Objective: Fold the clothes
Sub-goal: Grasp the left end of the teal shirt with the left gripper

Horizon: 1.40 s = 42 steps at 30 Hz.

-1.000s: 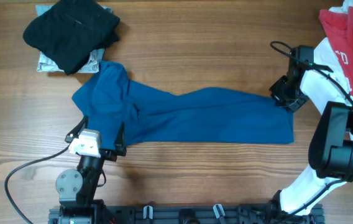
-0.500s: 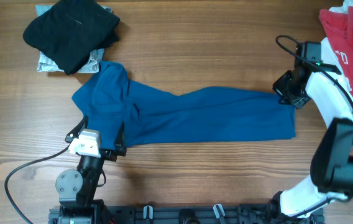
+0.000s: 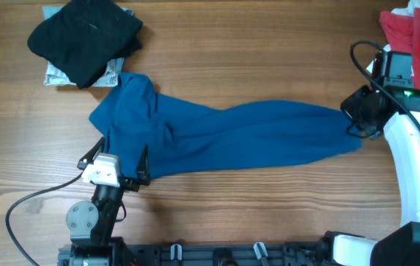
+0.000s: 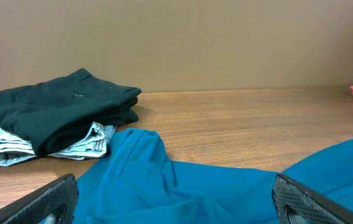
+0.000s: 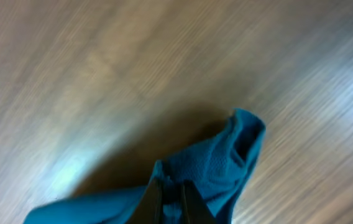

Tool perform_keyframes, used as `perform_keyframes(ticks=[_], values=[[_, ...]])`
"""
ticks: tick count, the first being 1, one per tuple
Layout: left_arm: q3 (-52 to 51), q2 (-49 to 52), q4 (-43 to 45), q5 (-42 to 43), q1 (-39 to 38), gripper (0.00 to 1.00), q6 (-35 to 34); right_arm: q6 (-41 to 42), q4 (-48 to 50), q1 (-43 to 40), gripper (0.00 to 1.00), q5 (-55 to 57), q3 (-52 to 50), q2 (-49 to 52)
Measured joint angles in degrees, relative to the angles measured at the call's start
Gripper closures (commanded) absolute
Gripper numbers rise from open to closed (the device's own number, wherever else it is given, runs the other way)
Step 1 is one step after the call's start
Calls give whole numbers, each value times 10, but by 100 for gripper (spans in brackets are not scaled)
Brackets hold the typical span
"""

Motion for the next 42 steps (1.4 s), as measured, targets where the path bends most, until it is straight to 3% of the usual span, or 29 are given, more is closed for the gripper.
perform_keyframes(ticks=[20,22,23,26,29,34,38,42], values=[[-1,0,8,9,0,0,-1,9,0,0,95,4,0,-13],[-4,0,52,66,0,0,-19,2,0,0,94,3,0,-13],[-5,1,107,143,0,0,-40,-2,0,0,94,3,0,-13],[3,0,283,266,0,0,-130,-6,3,0,94,3,0,-13],[35,7,264,310,0,0,-181,-6,4,0,94,3,0,-13],[188,149,121,330,0,0,-158,-6,7,0,94,2,-1,-13],[395,400,-48,336,2,0,-120,-6,6,0,94,0,-1,-15],[445,537,10,366,3,1,-161,-6,7,0,93,0,-1,-15]])
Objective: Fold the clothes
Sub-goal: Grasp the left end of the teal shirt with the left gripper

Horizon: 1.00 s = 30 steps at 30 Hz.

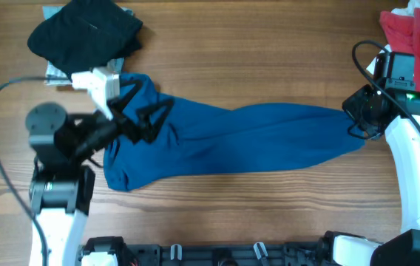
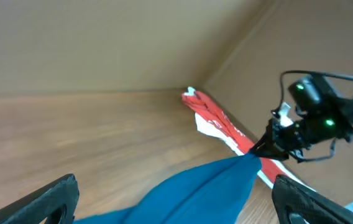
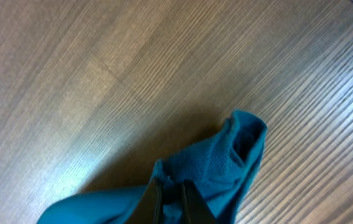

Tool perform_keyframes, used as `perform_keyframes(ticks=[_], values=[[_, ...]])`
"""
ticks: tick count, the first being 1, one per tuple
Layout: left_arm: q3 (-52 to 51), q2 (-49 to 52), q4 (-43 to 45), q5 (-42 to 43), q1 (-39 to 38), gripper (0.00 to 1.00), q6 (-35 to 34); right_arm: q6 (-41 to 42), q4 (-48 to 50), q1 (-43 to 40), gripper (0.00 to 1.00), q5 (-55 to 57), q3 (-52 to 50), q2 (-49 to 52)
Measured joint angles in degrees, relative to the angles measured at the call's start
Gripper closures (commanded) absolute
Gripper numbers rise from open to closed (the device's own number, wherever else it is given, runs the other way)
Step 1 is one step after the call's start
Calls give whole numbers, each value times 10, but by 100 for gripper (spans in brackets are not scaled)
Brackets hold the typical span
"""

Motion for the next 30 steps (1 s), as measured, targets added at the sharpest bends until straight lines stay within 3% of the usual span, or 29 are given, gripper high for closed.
perform_keyframes(ticks=[2,3,4,8,10,15,20,24,26,30], values=[[27,46,-101,-55,-8,0,-29,0,0,0,93,0,0,0],[54,63,-181,-115,-25,1,-31,0,0,0,93,0,0,0],[98,96,-256,-230,-75,0,-26,0,1,0,93,0,0,0],[181,187,-361,-453,-191,0,-27,0,2,0,93,-5,0,0],[183,243,-372,-503,-224,0,-38,0,2,0,93,-8,0,0],[183,329,-370,-518,-245,0,-59,-4,2,0,93,-8,0,0],[184,393,-388,-523,-245,7,-163,-6,2,0,93,-8,0,0],[183,443,-392,-527,-244,6,-237,-6,2,0,93,-8,0,0],[184,457,-391,-527,-244,15,-249,-6,2,0,93,-8,0,0],[183,460,-371,-529,-243,42,-264,-6,2,0,93,-8,0,0]])
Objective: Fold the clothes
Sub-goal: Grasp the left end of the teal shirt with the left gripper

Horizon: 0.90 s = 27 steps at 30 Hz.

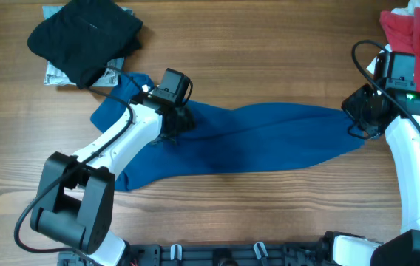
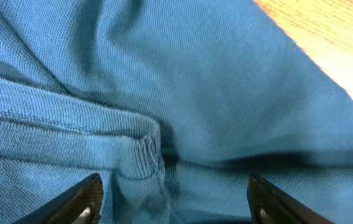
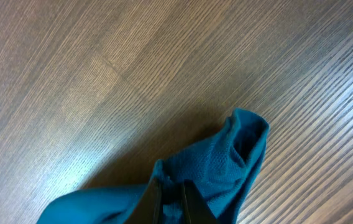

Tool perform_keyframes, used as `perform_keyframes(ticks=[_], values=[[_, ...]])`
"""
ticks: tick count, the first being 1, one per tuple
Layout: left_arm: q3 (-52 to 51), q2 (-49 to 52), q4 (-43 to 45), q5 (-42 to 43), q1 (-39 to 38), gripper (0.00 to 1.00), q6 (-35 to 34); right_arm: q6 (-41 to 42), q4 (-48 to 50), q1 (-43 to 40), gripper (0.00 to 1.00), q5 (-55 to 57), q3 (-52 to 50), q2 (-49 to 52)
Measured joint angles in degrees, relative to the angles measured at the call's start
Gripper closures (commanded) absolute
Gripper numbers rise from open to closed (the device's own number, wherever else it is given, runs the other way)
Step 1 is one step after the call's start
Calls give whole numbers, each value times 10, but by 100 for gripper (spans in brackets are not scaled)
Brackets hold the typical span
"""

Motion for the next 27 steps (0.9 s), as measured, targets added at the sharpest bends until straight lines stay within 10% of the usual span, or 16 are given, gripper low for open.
perform_keyframes(ticks=[8,14,21,27], values=[[0,12,-3,3,44,42,-4,0,0,0,93,0,0,0],[0,35,-3,8,44,96,-6,0,0,0,93,0,0,0],[0,-19,-43,7,44,96,7,0,2,0,94,0,0,0],[1,-303,-140,-17,44,96,12,-2,3,0,80,-4,0,0]])
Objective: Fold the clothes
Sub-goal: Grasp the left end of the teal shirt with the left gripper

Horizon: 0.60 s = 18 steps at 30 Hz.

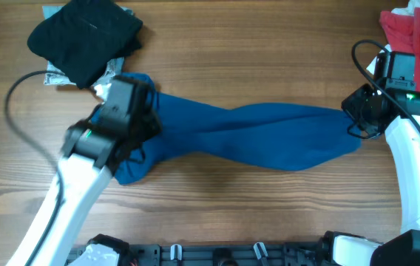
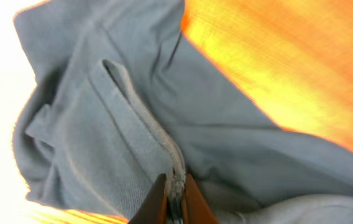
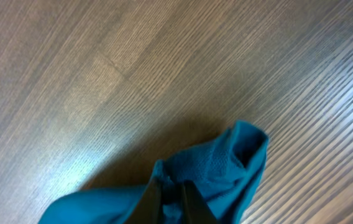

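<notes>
A blue shirt [image 1: 254,137] lies stretched across the wooden table [image 1: 269,59] in the overhead view. My left gripper [image 1: 142,122] is shut on a seam at the shirt's left end; in the left wrist view the fingers [image 2: 175,202] pinch a fold of the shirt [image 2: 114,124], washed out to grey. My right gripper [image 1: 354,122] is shut on the shirt's right end, where the right wrist view shows blue cloth [image 3: 226,168] bunched between the fingertips [image 3: 169,199].
A folded black garment [image 1: 84,37] lies on a pale patterned one [image 1: 58,74] at the back left. Red clothes [image 1: 417,37] are heaped at the back right corner.
My left gripper was open, pressed onto the shirt near its middle left; now it is shut on a seam at the left end. The shirt's left part is more bunched. The right gripper is unchanged.
My left gripper stood open at the shirt's near left edge while the right held the right end. Then the left arm was raised over the left end, then open low on the cloth. Now it is shut on the shirt.
</notes>
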Tool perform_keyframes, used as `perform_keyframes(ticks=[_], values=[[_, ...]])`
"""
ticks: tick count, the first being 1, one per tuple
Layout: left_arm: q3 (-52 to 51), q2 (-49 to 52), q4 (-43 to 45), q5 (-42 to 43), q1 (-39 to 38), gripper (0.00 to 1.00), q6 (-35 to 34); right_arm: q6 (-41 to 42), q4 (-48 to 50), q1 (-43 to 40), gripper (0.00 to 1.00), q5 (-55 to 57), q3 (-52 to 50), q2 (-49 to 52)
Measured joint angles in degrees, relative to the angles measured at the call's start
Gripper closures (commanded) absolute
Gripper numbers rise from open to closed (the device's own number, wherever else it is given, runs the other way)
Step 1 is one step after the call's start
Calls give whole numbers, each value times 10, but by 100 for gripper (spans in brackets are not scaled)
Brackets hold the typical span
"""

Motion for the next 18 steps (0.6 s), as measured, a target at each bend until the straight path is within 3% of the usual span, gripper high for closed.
perform_keyframes(ticks=[5,8,10,18], values=[[0,-56,-37,-21,0,96,1,-5,4,0,79,0,0,0],[0,-27,-42,-24,0,96,1,-7,-6,0,65,-3,0,0],[0,14,-43,-24,0,96,1,-22,-12,0,48,-29,-4,0],[0,95,-44,-28,0,96,1,-87,122,0,39,-125,-129,49]])
